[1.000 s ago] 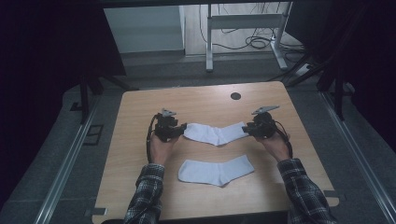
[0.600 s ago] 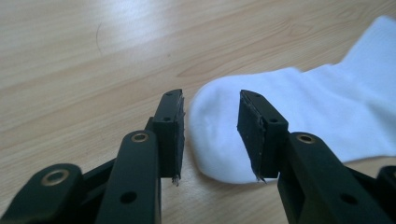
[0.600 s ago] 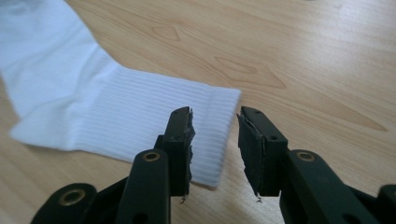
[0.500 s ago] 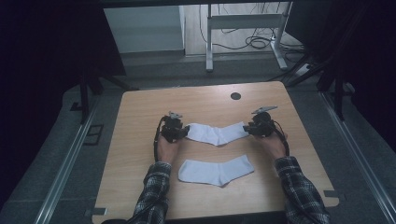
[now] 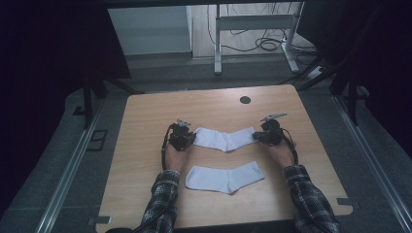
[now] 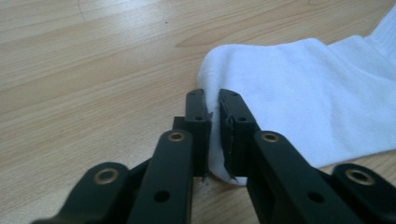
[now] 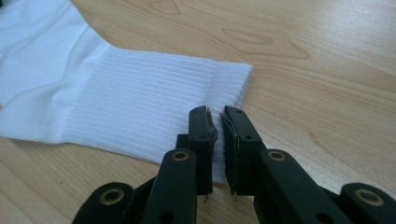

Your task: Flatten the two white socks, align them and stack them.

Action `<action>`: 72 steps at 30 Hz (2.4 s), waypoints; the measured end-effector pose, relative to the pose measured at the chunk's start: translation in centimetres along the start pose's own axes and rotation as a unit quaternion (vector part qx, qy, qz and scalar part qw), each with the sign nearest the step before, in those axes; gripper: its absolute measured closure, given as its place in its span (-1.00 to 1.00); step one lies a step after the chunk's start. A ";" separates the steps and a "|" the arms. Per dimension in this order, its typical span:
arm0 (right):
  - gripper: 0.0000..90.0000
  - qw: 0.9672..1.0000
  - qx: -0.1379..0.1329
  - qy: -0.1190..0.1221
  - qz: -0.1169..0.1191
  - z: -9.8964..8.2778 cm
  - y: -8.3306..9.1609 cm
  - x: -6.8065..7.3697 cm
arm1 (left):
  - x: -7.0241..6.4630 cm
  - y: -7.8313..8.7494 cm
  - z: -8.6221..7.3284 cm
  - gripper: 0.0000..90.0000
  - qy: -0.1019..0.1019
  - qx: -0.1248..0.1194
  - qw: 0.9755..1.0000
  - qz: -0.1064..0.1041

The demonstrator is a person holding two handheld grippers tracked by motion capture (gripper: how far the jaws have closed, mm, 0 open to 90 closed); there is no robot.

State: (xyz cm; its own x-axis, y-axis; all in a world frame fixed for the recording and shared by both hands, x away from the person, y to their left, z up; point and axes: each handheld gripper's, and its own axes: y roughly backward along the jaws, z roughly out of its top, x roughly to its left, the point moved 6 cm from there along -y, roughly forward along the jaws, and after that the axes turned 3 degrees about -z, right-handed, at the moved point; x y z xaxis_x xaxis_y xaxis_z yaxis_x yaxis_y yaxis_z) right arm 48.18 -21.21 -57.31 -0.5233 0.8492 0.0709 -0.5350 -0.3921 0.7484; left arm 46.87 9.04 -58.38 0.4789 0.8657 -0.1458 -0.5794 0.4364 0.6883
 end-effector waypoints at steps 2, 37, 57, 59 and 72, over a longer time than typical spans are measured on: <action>0.85 1.000 0.004 -0.001 -0.001 0.0 0.1 0.2 | -0.1 0.1 -0.1 0.89 0.000 -0.003 1.000 0.000; 0.87 0.997 -0.046 0.045 0.048 0.0 8.5 3.3 | -3.7 9.6 -0.4 0.88 -0.067 -0.032 0.997 -0.038; 0.87 0.992 -0.031 0.072 0.098 -4.1 11.1 6.9 | -6.5 14.1 -6.9 0.86 -0.071 -0.026 0.994 -0.074; 0.87 0.992 -0.027 0.074 0.101 -4.4 11.2 7.1 | -6.8 14.2 -7.5 0.86 -0.071 -0.024 0.994 -0.076; 0.86 0.992 0.018 0.083 0.091 -6.9 9.7 7.2 | -8.1 13.2 -9.8 0.83 -0.096 -0.001 0.994 -0.054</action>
State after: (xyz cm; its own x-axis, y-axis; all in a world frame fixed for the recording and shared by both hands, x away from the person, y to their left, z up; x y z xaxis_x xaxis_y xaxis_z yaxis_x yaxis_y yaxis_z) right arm 34.58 -21.32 -54.08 -0.7125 0.6947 0.0988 -0.3999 -0.5177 0.7563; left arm 28.87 10.25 -55.11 0.6556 0.7507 -0.0807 -0.5189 0.5256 0.6741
